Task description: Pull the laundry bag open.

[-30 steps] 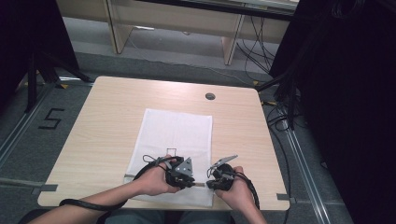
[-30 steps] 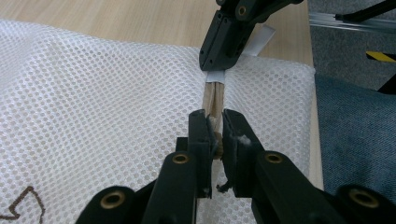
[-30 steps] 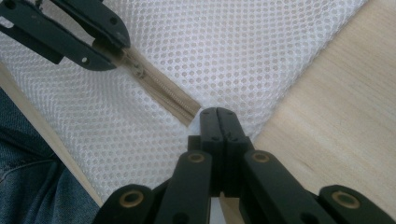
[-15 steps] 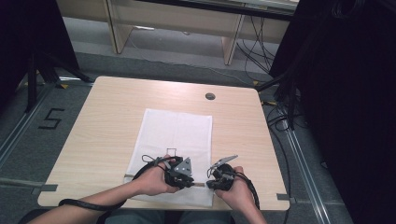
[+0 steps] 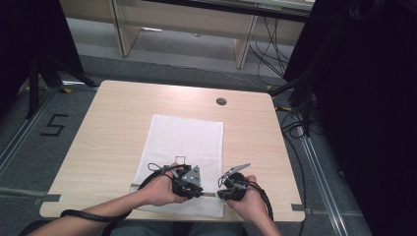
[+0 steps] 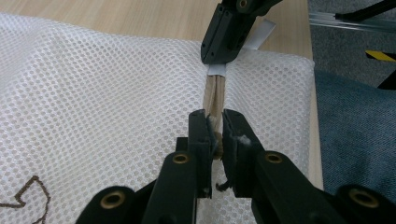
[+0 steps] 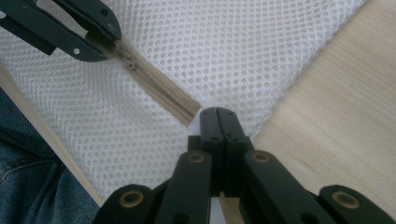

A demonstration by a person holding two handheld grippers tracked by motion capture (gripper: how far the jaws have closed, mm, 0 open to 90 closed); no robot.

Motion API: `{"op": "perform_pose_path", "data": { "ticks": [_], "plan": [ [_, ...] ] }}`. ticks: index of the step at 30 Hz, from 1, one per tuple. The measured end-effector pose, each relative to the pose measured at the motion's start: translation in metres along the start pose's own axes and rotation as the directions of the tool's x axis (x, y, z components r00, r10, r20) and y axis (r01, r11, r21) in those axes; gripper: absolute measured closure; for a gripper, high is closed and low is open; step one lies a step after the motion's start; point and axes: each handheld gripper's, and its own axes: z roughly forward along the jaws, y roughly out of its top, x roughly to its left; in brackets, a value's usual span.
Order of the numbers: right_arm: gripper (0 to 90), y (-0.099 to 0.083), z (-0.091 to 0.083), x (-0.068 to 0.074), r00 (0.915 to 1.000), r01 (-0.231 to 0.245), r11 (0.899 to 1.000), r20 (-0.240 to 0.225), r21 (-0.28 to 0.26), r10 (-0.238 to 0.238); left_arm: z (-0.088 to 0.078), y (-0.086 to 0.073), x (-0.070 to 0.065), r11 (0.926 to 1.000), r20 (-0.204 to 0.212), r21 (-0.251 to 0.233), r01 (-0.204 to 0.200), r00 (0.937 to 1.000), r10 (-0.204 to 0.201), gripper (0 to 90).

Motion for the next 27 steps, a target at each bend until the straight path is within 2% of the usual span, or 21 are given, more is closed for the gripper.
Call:
{"op": "perform_pose_path", "data": {
  "ticks": [7, 9, 10, 11, 13, 17, 18, 24, 25, 26, 27],
  "plan": [
    [90.0, -0.0002, 0.0000, 0.0012, 0.9999, -0.012, 1.000, -0.001, 0.001, 0.012, -0.0014, -0.0009, 0.0003, 1.0000, -0.001, 0.003, -0.003, 1.0000, 0.003, 82.1],
    [90.0, -0.0002, -0.0001, 0.0011, 0.9999, -0.012, 1.000, -0.001, 0.001, 0.012, -0.0022, -0.0017, 0.0012, 1.0000, -0.001, -0.007, -0.001, 1.0000, 0.001, 82.1],
    [90.0, 0.0000, 0.0000, 0.0000, 1.0000, -0.001, 1.000, 0.000, 0.000, 0.001, -0.0031, -0.0019, 0.0019, 0.9999, -0.006, 0.003, -0.016, 0.9999, 0.016, 82.1],
    [90.0, 0.0000, 0.0000, 0.0001, 1.0000, -0.001, 1.000, 0.001, 0.000, 0.001, -0.0023, -0.0022, 0.0008, 0.9999, -0.001, -0.010, 0.000, 1.0000, 0.000, 82.1],
    [90.0, 0.0000, 0.0000, -0.0001, 1.0000, 0.001, 1.000, 0.000, 0.000, -0.001, -0.0030, -0.0019, 0.0016, 0.9999, -0.004, 0.001, -0.013, 0.9999, 0.013, 82.1],
    [90.0, 0.0000, 0.0000, 0.0000, 1.0000, -0.001, 1.000, 0.000, 0.000, 0.001, -0.0035, -0.0021, 0.0015, 0.9999, -0.003, 0.002, -0.013, 0.9999, 0.013, 82.1],
    [90.0, -0.0001, 0.0001, 0.0000, 1.0000, -0.001, 1.000, 0.000, -0.001, 0.001, -0.0037, -0.0028, 0.0011, 1.0000, 0.002, -0.001, 0.003, 1.0000, -0.003, 82.1],
    [90.0, 0.0000, 0.0000, -0.0001, 1.0000, 0.000, 1.000, -0.001, -0.001, 0.000, -0.0042, -0.0035, 0.0006, 0.9999, 0.004, -0.010, 0.014, 0.9999, -0.014, 82.1],
    [90.0, 0.0000, 0.0000, -0.0001, 1.0000, 0.000, 1.000, 0.000, 0.000, 0.000, -0.0045, -0.0032, 0.0012, 1.0000, 0.001, -0.010, 0.000, 1.0000, 0.000, 82.1],
    [90.0, 0.0000, 0.0000, 0.0000, 1.0000, 0.000, 1.000, 0.000, 0.000, 0.000, -0.0043, -0.0035, 0.0007, 0.9998, 0.003, -0.012, 0.016, 0.9999, -0.016, 82.1],
    [90.0, 0.0000, 0.0000, 0.0000, 1.0000, 0.000, 1.000, 0.000, 0.000, 0.000, -0.0045, -0.0035, 0.0013, 0.9999, 0.002, -0.010, 0.010, 0.9999, -0.010, 82.1]
  ]
}}
